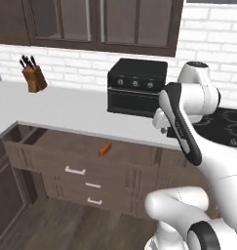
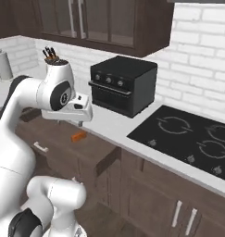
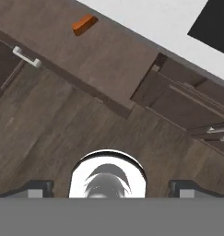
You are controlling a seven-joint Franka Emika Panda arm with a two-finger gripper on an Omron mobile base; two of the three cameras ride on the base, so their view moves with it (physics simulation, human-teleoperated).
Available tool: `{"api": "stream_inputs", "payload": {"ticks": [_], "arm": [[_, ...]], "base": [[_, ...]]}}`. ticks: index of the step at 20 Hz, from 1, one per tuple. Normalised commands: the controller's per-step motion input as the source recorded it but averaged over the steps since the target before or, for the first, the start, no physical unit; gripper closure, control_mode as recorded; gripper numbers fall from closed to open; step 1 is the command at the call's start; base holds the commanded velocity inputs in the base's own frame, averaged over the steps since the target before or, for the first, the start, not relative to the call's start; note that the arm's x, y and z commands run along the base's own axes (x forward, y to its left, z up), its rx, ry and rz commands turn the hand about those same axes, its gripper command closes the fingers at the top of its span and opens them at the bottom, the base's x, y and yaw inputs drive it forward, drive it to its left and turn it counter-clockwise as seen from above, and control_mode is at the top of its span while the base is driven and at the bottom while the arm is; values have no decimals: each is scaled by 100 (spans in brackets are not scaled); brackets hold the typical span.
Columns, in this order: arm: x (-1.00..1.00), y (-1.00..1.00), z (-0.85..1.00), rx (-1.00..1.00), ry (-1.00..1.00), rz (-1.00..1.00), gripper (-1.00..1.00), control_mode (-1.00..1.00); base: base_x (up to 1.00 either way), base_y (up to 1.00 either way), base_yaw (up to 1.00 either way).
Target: Pick up the knife from the drawer and place it on the cutting board. Then place the meat from the plate to the cutting board.
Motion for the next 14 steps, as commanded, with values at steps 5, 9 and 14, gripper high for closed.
{"api": "stream_inputs", "payload": {"ticks": [5,9,14], "arm": [[0,0,0,0,0,0,-100,100],[0,0,0,0,0,0,-100,100],[0,0,0,0,0,0,-100,100]], "base": [[1,-76,53],[17,-83,49],[11,-92,41]]}}
